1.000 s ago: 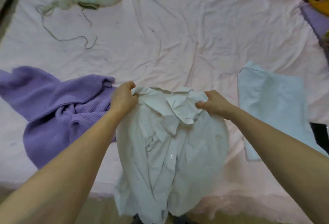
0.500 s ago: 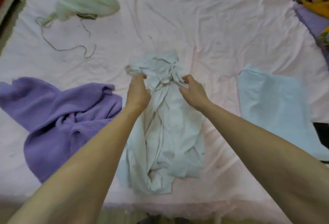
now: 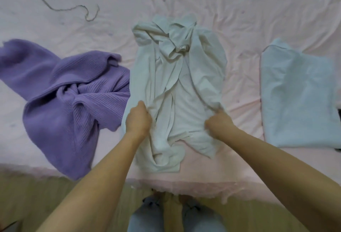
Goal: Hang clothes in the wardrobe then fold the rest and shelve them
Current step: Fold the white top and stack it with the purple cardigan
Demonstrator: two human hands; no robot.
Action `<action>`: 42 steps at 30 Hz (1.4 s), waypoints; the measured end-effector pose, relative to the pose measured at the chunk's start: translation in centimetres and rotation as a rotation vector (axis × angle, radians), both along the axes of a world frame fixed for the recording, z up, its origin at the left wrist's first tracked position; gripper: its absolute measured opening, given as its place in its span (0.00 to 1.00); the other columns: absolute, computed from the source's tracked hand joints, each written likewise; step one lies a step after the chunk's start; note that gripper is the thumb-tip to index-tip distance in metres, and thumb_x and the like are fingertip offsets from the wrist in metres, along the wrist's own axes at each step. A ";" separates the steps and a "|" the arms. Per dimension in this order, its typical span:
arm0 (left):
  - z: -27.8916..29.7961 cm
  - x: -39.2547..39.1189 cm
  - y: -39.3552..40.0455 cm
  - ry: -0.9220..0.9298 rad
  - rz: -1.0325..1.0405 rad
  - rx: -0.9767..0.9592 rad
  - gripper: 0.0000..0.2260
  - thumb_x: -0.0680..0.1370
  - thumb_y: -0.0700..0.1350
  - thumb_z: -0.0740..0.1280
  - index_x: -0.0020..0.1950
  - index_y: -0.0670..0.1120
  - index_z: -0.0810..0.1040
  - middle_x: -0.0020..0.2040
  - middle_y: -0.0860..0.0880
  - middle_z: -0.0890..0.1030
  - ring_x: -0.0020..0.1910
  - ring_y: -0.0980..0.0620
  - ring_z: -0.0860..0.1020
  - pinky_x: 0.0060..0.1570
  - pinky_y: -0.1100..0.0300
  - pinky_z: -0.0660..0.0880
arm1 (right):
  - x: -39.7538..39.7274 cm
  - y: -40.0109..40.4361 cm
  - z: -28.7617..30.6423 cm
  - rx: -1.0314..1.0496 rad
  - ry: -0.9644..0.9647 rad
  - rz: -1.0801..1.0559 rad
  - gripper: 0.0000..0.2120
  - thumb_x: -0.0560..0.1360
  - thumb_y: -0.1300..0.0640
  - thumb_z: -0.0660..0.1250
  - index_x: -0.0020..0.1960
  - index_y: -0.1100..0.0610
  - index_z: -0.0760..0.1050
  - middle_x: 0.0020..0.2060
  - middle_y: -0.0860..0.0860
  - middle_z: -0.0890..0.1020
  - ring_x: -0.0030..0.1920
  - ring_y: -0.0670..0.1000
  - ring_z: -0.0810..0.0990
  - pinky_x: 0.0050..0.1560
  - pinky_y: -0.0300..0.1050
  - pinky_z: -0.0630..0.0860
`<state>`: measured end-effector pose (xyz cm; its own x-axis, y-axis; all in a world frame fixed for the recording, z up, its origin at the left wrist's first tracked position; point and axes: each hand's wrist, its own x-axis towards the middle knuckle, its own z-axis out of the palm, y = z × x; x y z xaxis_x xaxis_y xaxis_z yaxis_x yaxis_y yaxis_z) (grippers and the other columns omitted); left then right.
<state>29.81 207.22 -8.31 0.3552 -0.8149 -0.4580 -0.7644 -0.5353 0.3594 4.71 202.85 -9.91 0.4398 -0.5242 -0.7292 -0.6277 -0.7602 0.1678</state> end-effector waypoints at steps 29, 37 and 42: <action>4.3 -4.8 2.2 0.664 0.277 -0.117 0.08 0.78 0.43 0.65 0.40 0.44 0.79 0.33 0.53 0.76 0.32 0.59 0.72 0.36 0.67 0.70 | 0.9 3.3 6.4 0.130 -0.613 -0.864 0.12 0.77 0.65 0.58 0.35 0.60 0.65 0.29 0.51 0.66 0.33 0.54 0.71 0.30 0.43 0.64; 5.0 -7.3 3.1 0.979 0.369 0.102 0.04 0.78 0.40 0.68 0.44 0.42 0.76 0.29 0.54 0.73 0.30 0.55 0.75 0.31 0.65 0.75 | -0.4 4.1 7.7 0.382 -0.923 -1.363 0.09 0.71 0.66 0.65 0.38 0.55 0.68 0.27 0.47 0.72 0.29 0.46 0.69 0.34 0.41 0.67; 5.8 -7.7 2.9 0.922 0.296 0.042 0.05 0.83 0.44 0.58 0.50 0.44 0.65 0.42 0.45 0.75 0.32 0.42 0.81 0.32 0.51 0.81 | -0.5 5.6 7.7 0.712 -0.818 -1.404 0.12 0.70 0.68 0.67 0.52 0.57 0.77 0.35 0.46 0.80 0.35 0.44 0.77 0.34 0.35 0.71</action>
<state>22.12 210.09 -2.52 0.0296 -0.7269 -0.6861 -0.0242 -0.6867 0.7266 4.20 208.45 -2.24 0.3142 -0.5002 -0.8069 -0.5544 0.5933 -0.5837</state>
